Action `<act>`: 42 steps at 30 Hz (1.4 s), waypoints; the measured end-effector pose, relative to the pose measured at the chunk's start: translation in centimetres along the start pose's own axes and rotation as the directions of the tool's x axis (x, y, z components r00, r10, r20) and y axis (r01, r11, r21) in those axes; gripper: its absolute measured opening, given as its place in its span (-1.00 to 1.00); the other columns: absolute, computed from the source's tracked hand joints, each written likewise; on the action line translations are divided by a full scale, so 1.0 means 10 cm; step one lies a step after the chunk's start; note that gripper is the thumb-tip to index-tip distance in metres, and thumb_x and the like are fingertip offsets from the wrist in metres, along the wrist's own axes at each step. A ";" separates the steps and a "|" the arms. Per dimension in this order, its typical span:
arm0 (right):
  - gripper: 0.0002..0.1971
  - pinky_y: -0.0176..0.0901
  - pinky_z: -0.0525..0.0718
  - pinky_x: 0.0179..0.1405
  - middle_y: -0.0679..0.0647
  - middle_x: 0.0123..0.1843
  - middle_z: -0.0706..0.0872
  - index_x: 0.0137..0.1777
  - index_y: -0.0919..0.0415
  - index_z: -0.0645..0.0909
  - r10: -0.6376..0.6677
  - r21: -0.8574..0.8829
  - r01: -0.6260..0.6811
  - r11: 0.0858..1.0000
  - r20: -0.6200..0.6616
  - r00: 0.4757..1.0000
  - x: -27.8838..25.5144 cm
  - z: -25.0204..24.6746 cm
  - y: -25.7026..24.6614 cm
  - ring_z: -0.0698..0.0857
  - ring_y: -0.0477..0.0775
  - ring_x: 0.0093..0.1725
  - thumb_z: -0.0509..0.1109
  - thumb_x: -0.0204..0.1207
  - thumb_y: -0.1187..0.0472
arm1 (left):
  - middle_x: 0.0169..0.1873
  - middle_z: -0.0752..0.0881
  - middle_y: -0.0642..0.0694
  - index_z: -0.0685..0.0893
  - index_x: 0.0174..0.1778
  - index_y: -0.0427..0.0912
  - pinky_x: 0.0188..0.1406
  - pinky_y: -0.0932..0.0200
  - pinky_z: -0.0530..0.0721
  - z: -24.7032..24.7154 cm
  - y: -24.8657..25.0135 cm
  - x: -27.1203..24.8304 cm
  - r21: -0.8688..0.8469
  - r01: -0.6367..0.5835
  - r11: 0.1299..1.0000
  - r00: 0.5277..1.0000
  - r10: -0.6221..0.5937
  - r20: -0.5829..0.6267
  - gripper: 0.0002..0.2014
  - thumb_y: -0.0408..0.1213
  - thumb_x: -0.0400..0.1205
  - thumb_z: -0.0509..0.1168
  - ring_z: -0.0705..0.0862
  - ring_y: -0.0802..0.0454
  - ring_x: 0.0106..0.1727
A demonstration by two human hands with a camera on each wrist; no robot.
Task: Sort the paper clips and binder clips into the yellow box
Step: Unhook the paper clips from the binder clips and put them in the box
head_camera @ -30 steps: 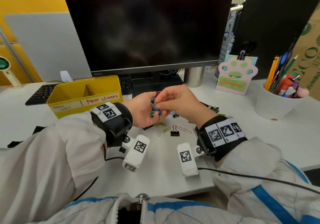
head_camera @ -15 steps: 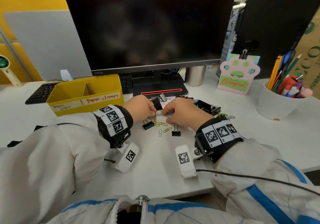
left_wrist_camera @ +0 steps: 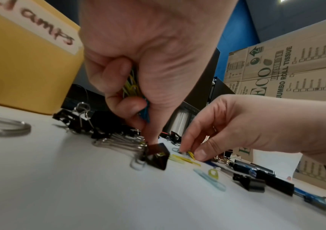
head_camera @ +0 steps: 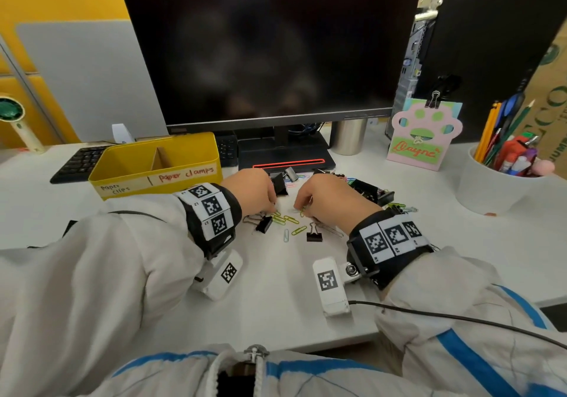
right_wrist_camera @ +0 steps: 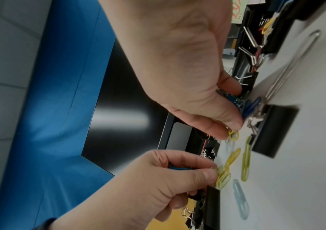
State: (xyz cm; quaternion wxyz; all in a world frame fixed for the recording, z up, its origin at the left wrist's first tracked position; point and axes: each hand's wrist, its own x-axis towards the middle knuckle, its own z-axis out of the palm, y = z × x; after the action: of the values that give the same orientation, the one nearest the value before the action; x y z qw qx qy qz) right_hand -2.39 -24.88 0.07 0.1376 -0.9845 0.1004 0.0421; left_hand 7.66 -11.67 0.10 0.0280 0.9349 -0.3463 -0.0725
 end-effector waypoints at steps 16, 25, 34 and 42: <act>-0.90 -0.24 0.80 -0.19 0.14 -0.17 0.85 -0.05 0.18 0.81 0.142 0.776 0.225 0.590 -0.374 0.916 0.00 -0.07 0.10 0.78 -0.10 -0.33 0.56 0.50 0.37 | -0.35 0.65 -0.06 0.71 0.25 -0.27 -0.75 0.44 0.32 -0.20 -0.12 -0.02 -0.898 0.428 0.100 0.890 -0.222 0.399 -0.57 0.03 0.78 0.19 0.47 0.21 -0.50; -0.85 -0.13 0.80 -0.22 0.35 -0.07 0.83 0.04 0.42 0.76 -0.055 0.823 0.396 0.407 -0.410 0.910 -0.02 -0.03 -0.05 0.79 0.12 -0.22 0.54 0.49 0.44 | -0.18 0.73 -0.23 0.66 0.17 -0.36 -0.75 0.40 0.56 -0.15 0.00 -0.11 -0.776 0.596 -0.210 0.803 0.185 0.567 -0.22 0.39 0.68 0.02 0.72 0.07 -0.41; -0.66 -0.22 0.79 0.03 0.10 0.05 0.84 0.12 0.29 0.78 0.040 0.743 0.337 0.578 -0.439 0.898 0.02 -0.07 0.01 0.81 -0.03 0.04 0.36 0.49 0.62 | -0.43 0.61 -0.01 0.60 -0.09 -0.21 -0.84 0.44 0.29 -0.06 0.05 -0.09 -0.840 0.505 -0.197 0.863 0.084 0.498 -0.75 -0.10 0.75 0.21 0.51 0.22 -0.60; -0.67 -0.06 0.76 -0.20 0.28 -0.02 0.78 0.26 0.25 0.68 0.027 0.850 0.050 0.524 -0.076 0.997 0.12 0.12 0.06 0.76 0.16 -0.13 0.45 0.53 0.49 | -0.39 0.52 0.03 0.57 -0.37 -0.15 -0.71 0.45 0.09 -0.16 0.06 -0.13 -0.835 0.388 -0.390 0.917 0.257 0.306 -0.73 -0.15 0.63 0.21 0.38 0.25 -0.63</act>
State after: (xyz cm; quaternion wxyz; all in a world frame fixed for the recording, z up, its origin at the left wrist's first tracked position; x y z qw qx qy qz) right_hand -1.38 -25.37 -1.34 0.5967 -0.7936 0.1069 -0.0522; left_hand 6.55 -11.24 1.91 0.7200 0.4680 -0.0647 -0.5084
